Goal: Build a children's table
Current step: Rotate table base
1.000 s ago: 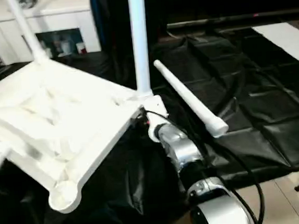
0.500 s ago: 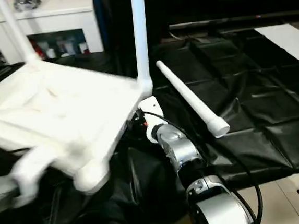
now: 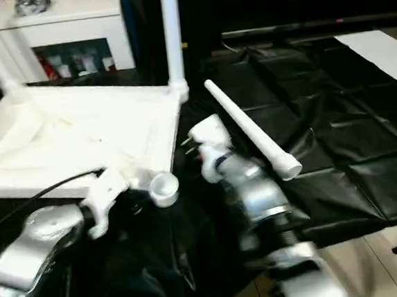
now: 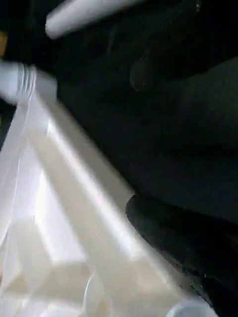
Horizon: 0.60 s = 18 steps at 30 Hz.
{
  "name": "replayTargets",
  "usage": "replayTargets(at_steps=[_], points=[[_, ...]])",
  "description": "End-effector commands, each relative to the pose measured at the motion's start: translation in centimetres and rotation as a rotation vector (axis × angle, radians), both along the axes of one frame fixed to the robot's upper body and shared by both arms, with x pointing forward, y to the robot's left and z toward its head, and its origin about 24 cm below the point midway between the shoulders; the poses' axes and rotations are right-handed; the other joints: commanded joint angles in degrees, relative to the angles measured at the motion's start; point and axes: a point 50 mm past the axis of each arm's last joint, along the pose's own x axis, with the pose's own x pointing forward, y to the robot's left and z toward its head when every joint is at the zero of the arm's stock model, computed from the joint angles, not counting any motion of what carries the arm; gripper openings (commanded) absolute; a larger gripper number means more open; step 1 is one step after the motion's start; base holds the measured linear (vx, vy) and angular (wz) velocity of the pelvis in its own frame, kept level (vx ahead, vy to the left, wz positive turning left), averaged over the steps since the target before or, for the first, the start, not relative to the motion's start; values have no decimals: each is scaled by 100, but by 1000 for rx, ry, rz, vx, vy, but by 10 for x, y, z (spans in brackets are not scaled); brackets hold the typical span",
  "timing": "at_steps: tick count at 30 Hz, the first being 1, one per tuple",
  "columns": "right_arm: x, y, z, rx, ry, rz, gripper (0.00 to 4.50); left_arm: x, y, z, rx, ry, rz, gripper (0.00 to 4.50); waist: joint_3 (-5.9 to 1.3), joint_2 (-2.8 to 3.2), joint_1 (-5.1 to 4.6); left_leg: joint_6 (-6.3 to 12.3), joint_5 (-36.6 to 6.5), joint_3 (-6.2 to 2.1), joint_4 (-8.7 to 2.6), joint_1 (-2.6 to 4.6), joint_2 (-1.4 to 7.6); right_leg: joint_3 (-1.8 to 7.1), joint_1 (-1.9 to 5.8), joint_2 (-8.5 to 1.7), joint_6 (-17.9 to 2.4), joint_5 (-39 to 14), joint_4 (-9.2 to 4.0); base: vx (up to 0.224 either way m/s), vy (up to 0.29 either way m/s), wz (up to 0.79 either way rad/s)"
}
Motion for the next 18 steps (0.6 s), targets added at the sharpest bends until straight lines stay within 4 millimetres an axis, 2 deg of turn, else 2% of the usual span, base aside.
replayTargets(at_steps=[1, 3, 6, 8, 11, 12, 14, 15, 18], points=[[3, -11, 17, 24, 8, -2, 415, -1, 3, 18, -67, -16, -12, 96, -391, 121, 20, 59, -975, 45, -409, -36, -3, 268, 468, -256, -776, -1398, -415, 0, 0, 0], [6, -18, 22, 7, -2, -26, 423, -2, 3, 23, -103, 2, -14, 102, -384, 85, 20, 121, -861, 61, -389, -36, 0, 268, 450, -241, -904, -1229, -405, 0, 0, 0], [14, -33, 29, -34, 0, -100, 447, 0, 2, 30, -122, -17, -10, 130, -377, 92, 13, 144, -875, 71, -377, -29, -21, 253, 442, -227, -864, -1529, -439, 0, 0, 0], [22, -46, 34, -77, 0, -153, 450, 1, 1, 34, -115, -40, 2, 147, -378, 74, 25, 143, -882, 76, -370, -13, -20, 247, 429, -225, -817, -1651, -451, 0, 0, 0], [32, -64, 40, -152, 7, -216, 450, 5, -1, 38, -106, -71, 28, 168, -372, 69, 29, 124, -914, 84, -359, -2, -29, 239, 416, -215, -870, -1679, -452, 0, 0, 0], [37, -72, 44, -181, 4, -241, 450, 7, -2, 38, -99, -77, 48, 187, -379, -4, 37, 146, -898, 95, -347, -19, -30, 240, 431, -215, -835, -1686, -449, 0, 0, 0], [39, -75, 45, -150, 18, -261, 450, 8, -3, 40, -102, -100, 58, 193, -385, 29, 50, 174, -812, 92, -337, -31, -36, 242, 435, -225, -843, -1643, -435, 0, 0, 0], [43, -80, 49, -152, 15, -281, 450, 11, -3, 43, -121, -125, 91, 207, -390, -12, 56, 190, -759, 92, -337, -41, -34, 240, 450, -226, -838, -1597, -430, 0, 0, 0], [48, -83, 52, -149, 17, -298, 450, 14, -4, 47, -165, -168, 142, 232, -410, 5, 63, 232, -627, 94, -315, -54, -29, 231, 452, -233, -958, -1371, -404, 0, 0, 0]])
